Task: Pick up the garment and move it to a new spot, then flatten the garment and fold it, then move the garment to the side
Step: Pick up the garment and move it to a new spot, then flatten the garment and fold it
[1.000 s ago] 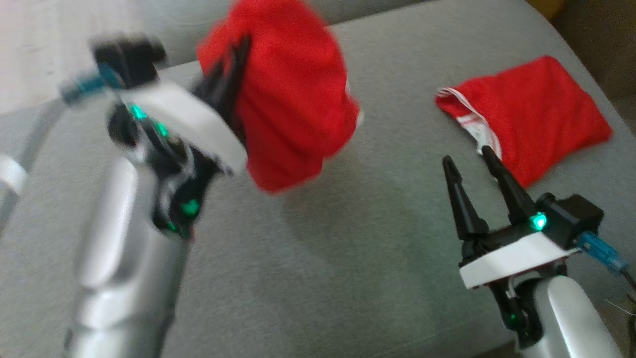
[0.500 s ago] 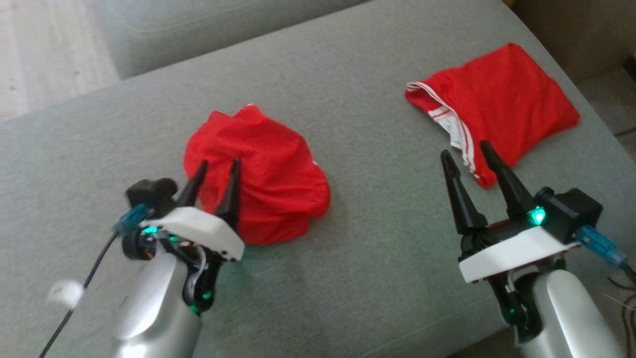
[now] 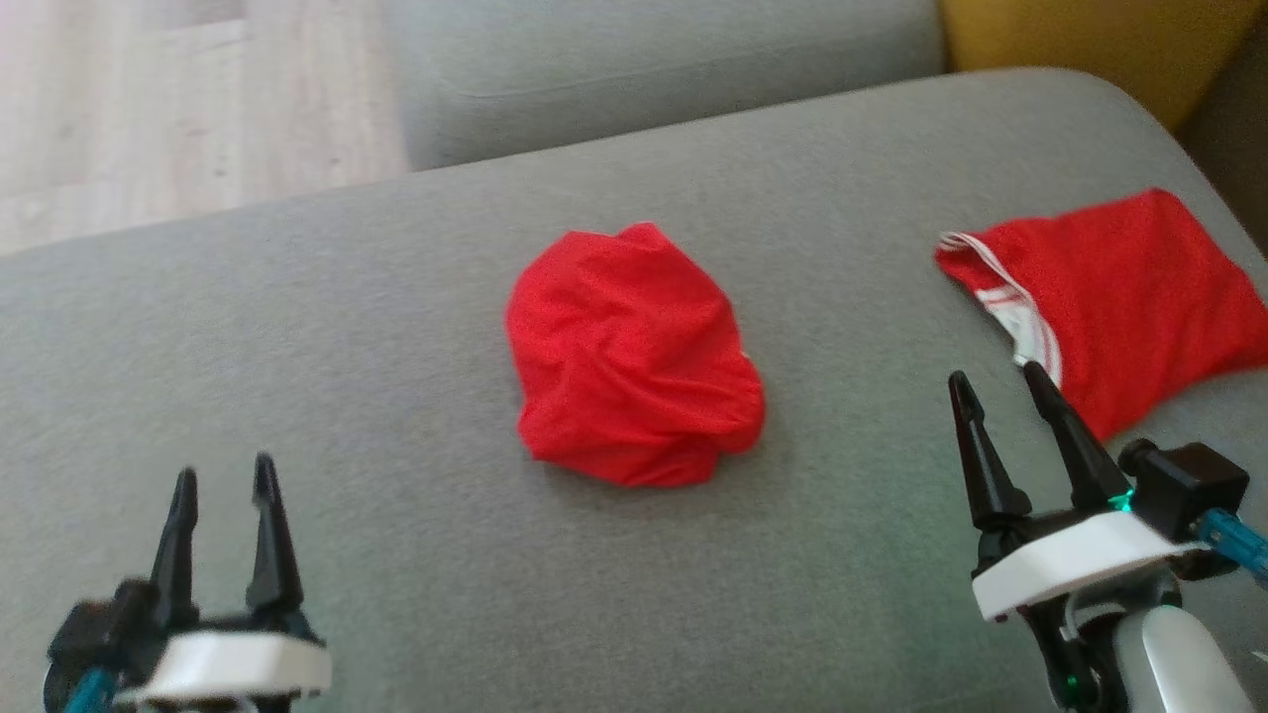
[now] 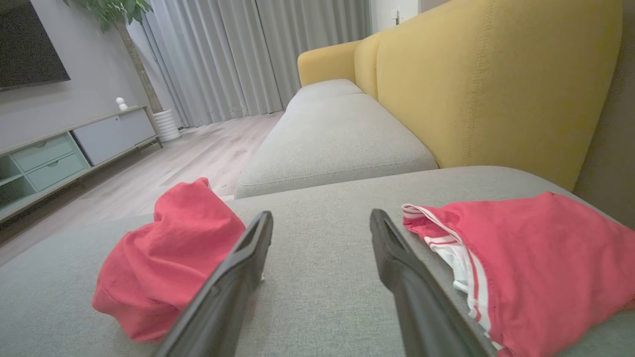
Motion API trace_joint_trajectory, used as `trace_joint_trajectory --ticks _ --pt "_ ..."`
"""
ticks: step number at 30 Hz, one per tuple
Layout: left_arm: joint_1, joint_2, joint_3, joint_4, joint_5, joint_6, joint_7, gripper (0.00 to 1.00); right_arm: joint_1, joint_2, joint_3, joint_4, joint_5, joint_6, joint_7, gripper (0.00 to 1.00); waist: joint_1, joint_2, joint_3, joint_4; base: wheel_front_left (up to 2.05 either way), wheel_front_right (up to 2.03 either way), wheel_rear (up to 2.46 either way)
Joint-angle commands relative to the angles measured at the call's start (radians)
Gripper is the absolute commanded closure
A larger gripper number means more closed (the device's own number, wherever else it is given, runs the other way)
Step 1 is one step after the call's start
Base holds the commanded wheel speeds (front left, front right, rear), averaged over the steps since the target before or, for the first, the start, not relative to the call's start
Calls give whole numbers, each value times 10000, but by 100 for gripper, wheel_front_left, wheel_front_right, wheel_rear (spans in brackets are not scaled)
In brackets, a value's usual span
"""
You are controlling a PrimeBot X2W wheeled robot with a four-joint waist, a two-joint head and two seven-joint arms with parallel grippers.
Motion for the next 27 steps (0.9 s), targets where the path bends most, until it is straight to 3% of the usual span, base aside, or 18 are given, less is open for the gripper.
trace_joint_trajectory --ticks 1,8,21,27 --pt "-227 240 456 -511 103 124 -92 0 -207 5 114 -296 57 -7 -32 0 1 -1 -196 370 0 0 0" --pt "610 317 642 -987 130 314 -106 0 21 181 82 -59 34 -7 -51 0 1 -1 -321 627 0 0 0" --pt "650 276 464 -1221 153 494 16 0 -10 193 149 -93 6 -7 -38 0 1 -1 -248 477 0 0 0" --pt "93 190 -360 -1577 518 292 456 0 -73 209 186 -121 0 -7 -35 0 1 -1 -131 442 0 0 0"
